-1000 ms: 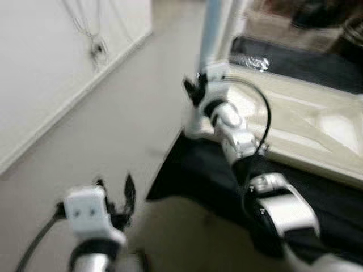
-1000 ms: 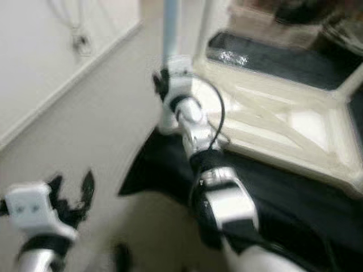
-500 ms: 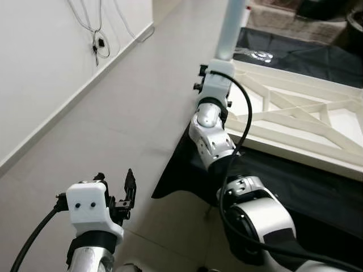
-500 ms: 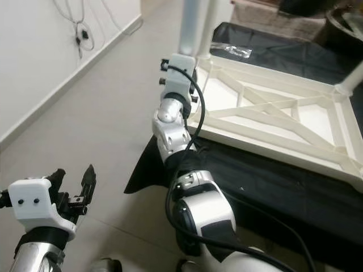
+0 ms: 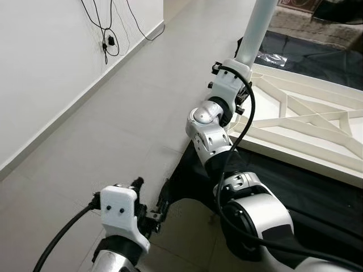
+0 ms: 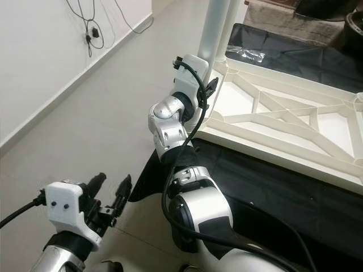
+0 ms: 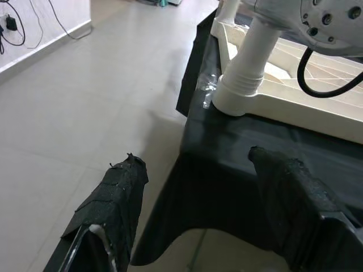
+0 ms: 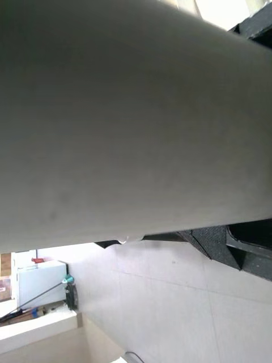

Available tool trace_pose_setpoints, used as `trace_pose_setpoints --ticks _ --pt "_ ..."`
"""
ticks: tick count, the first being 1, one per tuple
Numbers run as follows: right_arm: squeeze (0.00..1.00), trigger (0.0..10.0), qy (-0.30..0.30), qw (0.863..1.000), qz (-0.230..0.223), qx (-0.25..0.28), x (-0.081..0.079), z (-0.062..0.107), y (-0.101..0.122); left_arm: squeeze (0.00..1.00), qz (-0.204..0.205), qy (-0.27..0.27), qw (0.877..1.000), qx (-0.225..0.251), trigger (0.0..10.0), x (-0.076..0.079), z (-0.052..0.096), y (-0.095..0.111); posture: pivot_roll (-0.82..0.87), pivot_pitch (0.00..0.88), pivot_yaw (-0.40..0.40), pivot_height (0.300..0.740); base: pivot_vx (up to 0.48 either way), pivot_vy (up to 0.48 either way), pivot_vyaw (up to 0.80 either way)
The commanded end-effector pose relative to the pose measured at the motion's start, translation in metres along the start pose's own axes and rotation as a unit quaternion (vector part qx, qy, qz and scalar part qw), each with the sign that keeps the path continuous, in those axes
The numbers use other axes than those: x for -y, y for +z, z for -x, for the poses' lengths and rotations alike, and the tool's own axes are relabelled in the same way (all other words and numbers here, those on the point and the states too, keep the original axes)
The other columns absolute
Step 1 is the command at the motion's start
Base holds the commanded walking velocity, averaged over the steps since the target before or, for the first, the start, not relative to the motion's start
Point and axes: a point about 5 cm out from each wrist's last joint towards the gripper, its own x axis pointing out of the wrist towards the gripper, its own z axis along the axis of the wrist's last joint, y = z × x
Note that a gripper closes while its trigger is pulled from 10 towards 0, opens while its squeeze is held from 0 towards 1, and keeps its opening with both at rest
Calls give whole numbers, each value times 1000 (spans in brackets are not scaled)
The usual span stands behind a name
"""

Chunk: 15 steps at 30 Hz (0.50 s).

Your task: Building children table

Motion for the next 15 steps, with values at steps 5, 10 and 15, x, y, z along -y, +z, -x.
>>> trace_pose_setpoints --ticks 5,10,15 --pt "0 10000 -38 991 76 -104 20 1 -58 0 4 -13 1000 -20 10000 3 1 -10 118 205 -54 740 0 0 0" --pt "0 10000 -16 991 79 -106 15 6 -61 0 -4 -11 1000 -22 10000 0 2 -11 119 196 -54 740 0 0 0" --pt "1000 10000 -3 991 67 -115 14 6 -62 0 -4 -4 1000 -24 10000 -2 3 -14 117 192 -54 740 0 0 0"
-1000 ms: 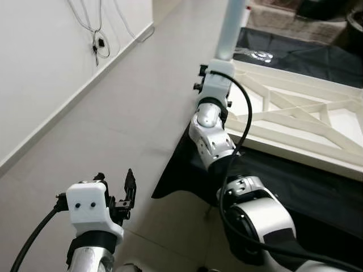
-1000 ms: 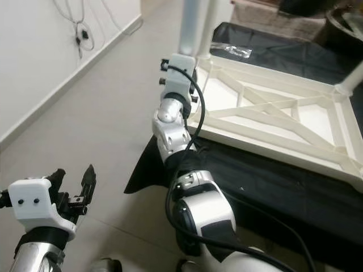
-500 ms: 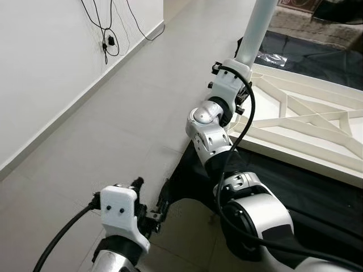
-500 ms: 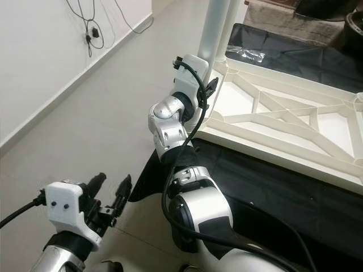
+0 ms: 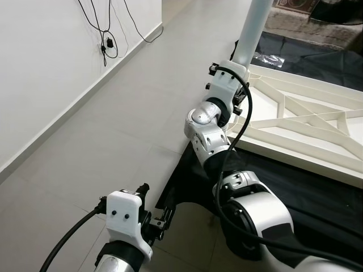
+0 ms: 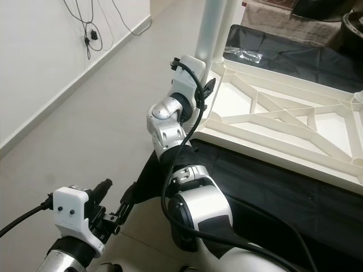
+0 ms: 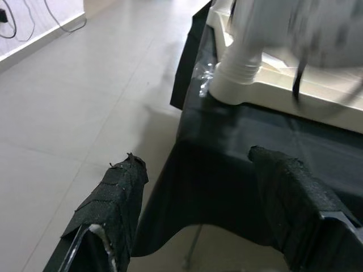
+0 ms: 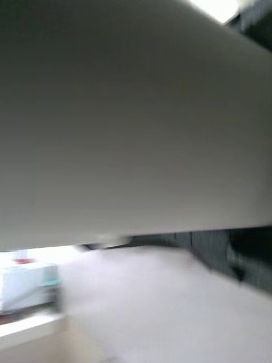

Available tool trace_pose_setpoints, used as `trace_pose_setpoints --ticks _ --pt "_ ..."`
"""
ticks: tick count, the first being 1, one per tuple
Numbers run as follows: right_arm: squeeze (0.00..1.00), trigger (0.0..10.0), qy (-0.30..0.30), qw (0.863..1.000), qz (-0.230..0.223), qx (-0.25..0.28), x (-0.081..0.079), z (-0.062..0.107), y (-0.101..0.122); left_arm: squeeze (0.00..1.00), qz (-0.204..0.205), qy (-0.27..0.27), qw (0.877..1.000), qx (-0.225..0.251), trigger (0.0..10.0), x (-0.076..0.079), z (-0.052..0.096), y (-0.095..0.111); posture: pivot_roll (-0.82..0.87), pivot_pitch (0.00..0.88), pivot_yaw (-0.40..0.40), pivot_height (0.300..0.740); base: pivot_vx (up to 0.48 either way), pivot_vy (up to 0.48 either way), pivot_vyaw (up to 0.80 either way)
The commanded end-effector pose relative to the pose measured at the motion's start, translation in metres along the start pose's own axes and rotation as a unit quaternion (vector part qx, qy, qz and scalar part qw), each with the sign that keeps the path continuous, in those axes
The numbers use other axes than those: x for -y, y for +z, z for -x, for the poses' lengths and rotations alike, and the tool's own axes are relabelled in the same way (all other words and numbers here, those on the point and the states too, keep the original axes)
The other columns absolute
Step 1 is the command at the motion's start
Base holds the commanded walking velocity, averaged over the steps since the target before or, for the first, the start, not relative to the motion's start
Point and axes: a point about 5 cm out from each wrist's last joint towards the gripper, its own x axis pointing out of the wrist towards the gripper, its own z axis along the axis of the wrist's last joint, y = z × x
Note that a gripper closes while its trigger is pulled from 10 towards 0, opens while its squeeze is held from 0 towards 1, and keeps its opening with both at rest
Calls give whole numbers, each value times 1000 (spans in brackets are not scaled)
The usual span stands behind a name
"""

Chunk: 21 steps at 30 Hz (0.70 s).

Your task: Building children table

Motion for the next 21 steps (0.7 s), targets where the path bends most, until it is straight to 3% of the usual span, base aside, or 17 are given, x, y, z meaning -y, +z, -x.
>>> trace_pose_setpoints --ticks 1,16,17,21 --pt "1000 10000 -17 998 10 -53 9 -5 -21 0 -3 -1 1000 -13 10000 0 2 -6 117 192 -54 740 0 0 0" --pt "1000 10000 22 999 -15 -41 4 -2 -19 0 -3 14 1000 -25 10000 -7 4 -16 115 181 -55 740 0 0 0" --pt "0 10000 33 998 -25 -44 4 -1 -19 0 -4 15 1000 -25 10000 -8 4 -16 113 180 -51 740 0 0 0" --pt "0 10000 62 996 -44 -43 3 1 -18 0 -11 14 999 -28 10000 -9 4 -19 110 173 -53 740 0 0 0"
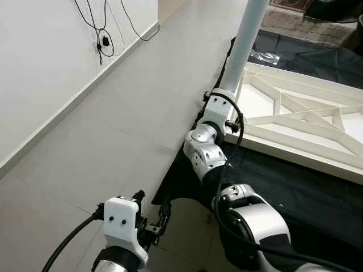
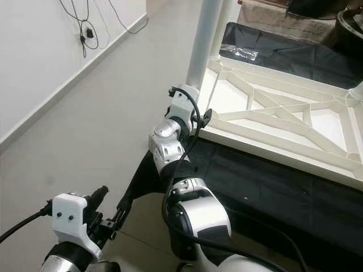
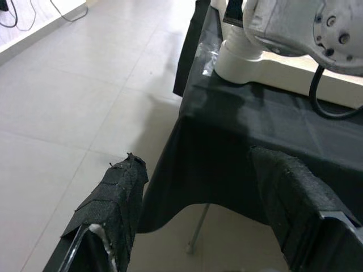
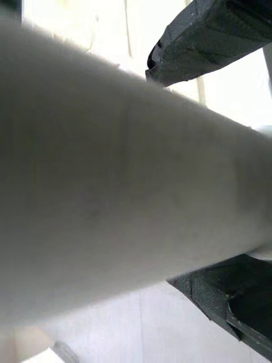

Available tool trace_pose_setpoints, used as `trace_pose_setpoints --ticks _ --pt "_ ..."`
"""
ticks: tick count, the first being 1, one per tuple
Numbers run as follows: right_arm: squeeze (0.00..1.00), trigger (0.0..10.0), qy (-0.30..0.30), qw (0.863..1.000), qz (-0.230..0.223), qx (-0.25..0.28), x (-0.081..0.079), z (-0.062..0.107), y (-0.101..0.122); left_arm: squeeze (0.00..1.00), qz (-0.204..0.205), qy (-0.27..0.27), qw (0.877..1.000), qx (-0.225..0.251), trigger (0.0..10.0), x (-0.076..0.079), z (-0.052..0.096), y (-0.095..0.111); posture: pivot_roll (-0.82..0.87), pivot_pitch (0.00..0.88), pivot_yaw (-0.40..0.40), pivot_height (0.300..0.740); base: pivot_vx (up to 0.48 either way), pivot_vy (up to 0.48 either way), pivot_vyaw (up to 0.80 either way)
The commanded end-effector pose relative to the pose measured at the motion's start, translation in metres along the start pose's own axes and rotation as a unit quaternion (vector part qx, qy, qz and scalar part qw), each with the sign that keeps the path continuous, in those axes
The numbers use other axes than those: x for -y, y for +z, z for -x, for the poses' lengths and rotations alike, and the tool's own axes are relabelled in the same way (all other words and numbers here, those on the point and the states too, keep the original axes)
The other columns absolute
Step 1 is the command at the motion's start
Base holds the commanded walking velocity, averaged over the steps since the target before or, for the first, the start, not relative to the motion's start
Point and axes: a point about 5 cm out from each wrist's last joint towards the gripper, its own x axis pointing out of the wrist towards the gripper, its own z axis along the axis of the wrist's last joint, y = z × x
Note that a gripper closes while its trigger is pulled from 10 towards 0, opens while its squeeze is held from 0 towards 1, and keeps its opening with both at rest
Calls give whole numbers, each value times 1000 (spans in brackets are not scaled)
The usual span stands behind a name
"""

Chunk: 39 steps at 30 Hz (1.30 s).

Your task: Building children table

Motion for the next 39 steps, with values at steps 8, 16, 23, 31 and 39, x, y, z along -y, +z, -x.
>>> trace_pose_setpoints --ticks 8,16,23,31,39 --pt "0 10000 50 999 -7 -11 11 3 -8 0 -5 7 1000 -17 10000 -7 0 -12 96 145 -46 740 0 0 0" --pt "0 10000 112 994 6 -10 22 6 -11 0 -9 6 1000 -16 10000 -12 -5 -16 85 117 -45 740 0 0 0" --pt "0 10000 149 989 17 -10 32 11 -14 0 -17 2 1000 -15 10000 -13 -7 -19 78 99 -42 740 0 0 0" --pt "0 10000 250 966 54 -38 50 29 -34 0 -22 2 1000 -16 10000 -16 -7 -22 74 83 -37 740 0 0 0" --pt "0 10000 383 915 113 -47 89 54 -69 0 -40 51 998 -15 10000 -28 -3 -24 67 68 -24 740 0 0 0"
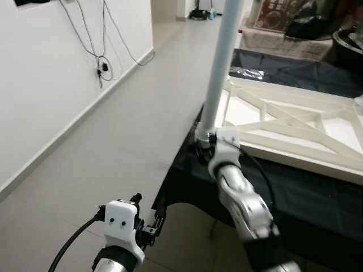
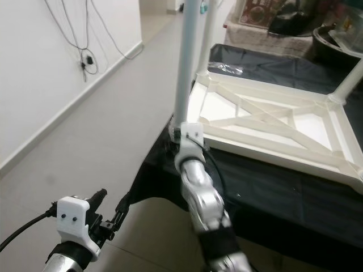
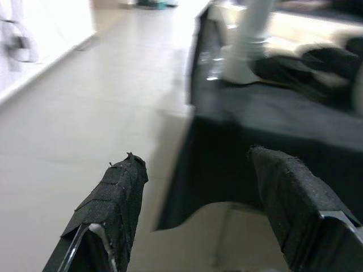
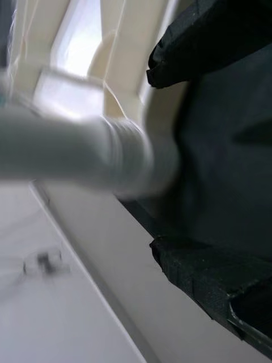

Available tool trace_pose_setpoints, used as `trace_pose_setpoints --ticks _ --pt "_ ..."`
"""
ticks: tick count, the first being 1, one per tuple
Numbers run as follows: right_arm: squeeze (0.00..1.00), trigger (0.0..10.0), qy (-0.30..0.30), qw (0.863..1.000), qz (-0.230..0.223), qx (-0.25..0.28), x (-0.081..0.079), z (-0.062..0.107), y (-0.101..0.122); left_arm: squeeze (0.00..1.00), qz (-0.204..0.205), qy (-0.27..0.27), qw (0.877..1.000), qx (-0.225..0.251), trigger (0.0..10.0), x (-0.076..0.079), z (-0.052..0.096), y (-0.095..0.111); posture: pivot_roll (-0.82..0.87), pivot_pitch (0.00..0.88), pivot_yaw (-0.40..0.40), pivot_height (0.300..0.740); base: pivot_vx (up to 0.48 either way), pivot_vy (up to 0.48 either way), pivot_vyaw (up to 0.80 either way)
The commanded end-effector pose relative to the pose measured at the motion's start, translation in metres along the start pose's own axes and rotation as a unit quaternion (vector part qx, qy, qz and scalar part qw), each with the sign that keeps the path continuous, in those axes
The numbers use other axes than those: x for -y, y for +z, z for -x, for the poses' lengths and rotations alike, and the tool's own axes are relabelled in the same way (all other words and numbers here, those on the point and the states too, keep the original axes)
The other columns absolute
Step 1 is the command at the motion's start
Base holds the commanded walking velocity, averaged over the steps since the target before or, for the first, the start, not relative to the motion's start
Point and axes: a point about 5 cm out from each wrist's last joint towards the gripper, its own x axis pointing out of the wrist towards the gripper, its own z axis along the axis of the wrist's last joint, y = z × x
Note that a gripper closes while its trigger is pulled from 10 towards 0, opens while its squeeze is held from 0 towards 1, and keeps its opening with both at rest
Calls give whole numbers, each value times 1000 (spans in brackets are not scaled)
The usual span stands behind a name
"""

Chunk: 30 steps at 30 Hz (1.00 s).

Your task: Building children table

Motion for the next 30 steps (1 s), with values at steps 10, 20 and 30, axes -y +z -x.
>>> trace_pose_setpoints --ticks 10,20,30 --pt "0 10000 81 997 -12 0 -9 25 -23 0 -23 38 999 -18 10000 -5 2 -13 58 56 -12 740 0 0 0" --pt "0 10000 94 996 -7 -3 -10 25 -27 0 -16 44 999 -25 10000 -10 -4 -20 49 39 -10 740 -98 0 -240" --pt "0 10000 97 995 -6 -11 -10 24 -30 0 -26 48 998 -28 10000 -10 -6 -22 51 38 -14 740 -303 0 0"
